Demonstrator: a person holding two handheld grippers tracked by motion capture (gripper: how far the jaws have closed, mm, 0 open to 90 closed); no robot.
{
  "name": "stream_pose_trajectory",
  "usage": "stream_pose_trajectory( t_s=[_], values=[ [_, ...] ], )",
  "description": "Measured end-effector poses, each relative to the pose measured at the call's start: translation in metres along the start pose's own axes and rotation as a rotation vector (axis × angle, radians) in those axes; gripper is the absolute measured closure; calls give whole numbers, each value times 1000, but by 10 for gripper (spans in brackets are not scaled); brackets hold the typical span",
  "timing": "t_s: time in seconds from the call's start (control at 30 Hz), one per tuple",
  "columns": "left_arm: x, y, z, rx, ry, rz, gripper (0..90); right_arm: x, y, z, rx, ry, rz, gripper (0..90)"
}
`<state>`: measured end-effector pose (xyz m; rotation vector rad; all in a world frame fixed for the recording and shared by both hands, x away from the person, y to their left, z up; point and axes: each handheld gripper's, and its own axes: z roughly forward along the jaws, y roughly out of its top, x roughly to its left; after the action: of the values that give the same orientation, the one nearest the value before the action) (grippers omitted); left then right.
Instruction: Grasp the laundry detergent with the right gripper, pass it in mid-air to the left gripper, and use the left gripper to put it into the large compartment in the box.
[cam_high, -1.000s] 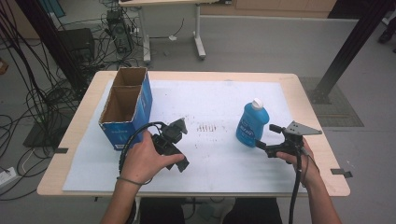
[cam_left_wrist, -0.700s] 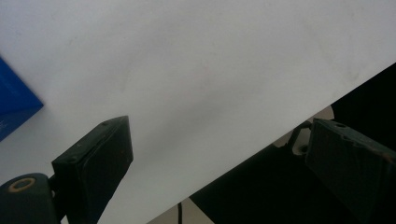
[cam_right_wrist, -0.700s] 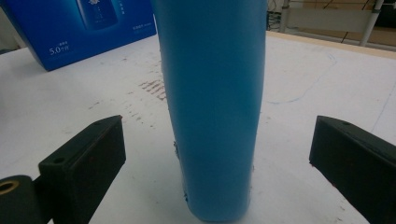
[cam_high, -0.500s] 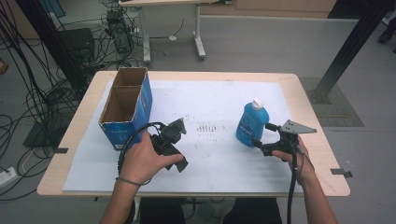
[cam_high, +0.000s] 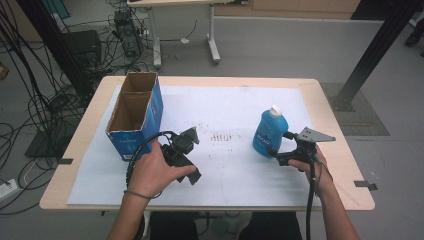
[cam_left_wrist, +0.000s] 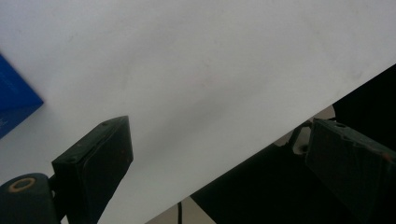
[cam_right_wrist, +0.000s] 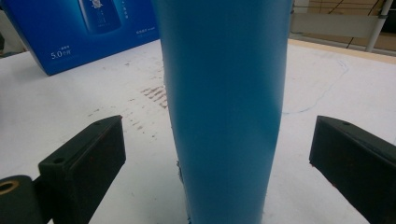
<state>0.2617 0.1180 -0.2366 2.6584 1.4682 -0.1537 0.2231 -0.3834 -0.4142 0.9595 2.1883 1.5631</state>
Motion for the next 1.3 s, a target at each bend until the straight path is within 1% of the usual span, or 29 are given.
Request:
stream_pose_trajectory(
  t_s=[0.43,0.8,1.1,1.3],
  values=[
    [2,0,1,6,-1,-4,78,-1,-5,11,-10,11,18,36],
    [2,-2,1,5,-1,-6,78,-1,-6,14,-13,11,21,36],
    [1,1,1,11,2,2,78,-1,-8,18,-14,8,26,36],
    [0,1,1,11,2,0,78,-2,-10,21,-17,7,31,36]
  ],
)
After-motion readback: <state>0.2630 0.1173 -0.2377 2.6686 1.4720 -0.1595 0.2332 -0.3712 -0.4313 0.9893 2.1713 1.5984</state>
